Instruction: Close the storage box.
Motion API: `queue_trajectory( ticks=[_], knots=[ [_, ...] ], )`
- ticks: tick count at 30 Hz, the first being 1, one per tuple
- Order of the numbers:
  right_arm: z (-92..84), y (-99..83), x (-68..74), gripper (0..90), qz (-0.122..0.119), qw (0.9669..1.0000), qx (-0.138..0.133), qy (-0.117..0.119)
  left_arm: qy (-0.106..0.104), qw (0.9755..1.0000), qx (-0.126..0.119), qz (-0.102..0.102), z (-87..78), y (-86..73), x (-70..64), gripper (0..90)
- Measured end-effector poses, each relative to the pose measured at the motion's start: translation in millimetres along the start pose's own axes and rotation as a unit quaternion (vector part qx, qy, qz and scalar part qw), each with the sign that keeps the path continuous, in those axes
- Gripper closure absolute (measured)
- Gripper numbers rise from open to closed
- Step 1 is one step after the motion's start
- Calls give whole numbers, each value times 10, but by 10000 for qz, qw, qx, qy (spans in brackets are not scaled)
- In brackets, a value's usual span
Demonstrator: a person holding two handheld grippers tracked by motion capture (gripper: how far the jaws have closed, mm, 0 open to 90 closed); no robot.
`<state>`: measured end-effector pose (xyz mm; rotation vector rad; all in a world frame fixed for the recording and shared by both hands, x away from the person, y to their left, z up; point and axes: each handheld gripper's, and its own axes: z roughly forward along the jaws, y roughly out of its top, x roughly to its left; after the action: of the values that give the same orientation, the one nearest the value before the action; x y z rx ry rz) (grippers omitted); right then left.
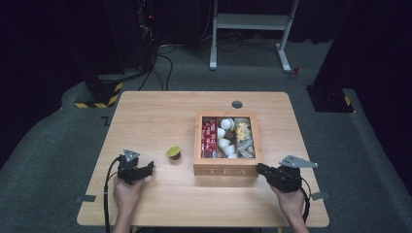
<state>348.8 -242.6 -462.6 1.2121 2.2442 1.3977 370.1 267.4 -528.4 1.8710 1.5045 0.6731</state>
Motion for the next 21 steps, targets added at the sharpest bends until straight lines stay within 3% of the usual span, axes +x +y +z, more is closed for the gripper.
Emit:
queue_trajectory(
  ticks=[8,21],
  knots=[
    [-80,37,-96,730,82,9997,-202,-58,10,10000,-1,-3,-1,-1,-3,259],
    [-206,76,-293,652,276,9978,-408,-443,-6,10000,0,-2,0,0,-1,257]
  ],
)
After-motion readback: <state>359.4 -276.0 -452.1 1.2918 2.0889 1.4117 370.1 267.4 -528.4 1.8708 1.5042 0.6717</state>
